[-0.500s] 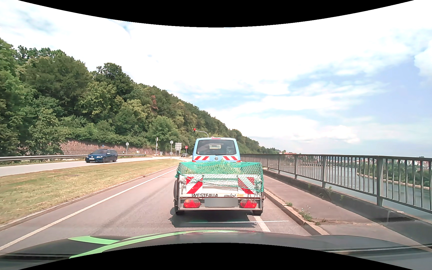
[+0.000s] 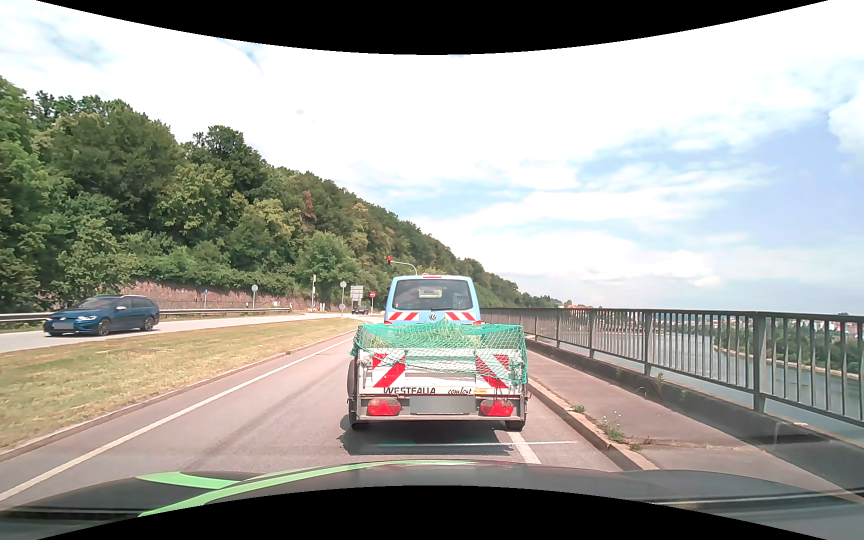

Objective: Follow the waypoints while adhering to traffic rules and regulations

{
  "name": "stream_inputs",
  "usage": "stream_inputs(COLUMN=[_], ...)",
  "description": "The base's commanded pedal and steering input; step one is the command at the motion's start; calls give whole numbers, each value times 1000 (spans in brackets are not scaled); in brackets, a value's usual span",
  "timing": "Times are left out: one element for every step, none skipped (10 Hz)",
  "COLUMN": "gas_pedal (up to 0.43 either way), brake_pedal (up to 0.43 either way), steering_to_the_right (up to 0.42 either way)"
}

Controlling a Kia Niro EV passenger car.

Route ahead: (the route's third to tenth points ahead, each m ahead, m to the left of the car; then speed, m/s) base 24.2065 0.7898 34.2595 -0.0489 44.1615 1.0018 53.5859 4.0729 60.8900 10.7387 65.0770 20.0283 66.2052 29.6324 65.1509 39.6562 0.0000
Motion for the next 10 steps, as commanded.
stream_inputs(gas_pedal=[0,0,0,0,0,0,0,0,0,0], brake_pedal=[317,317,317,317,317,323,317,317,317,317], steering_to_the_right=[-3,-3,-3,-3,-3,-3,-3,-3,-3,-3])
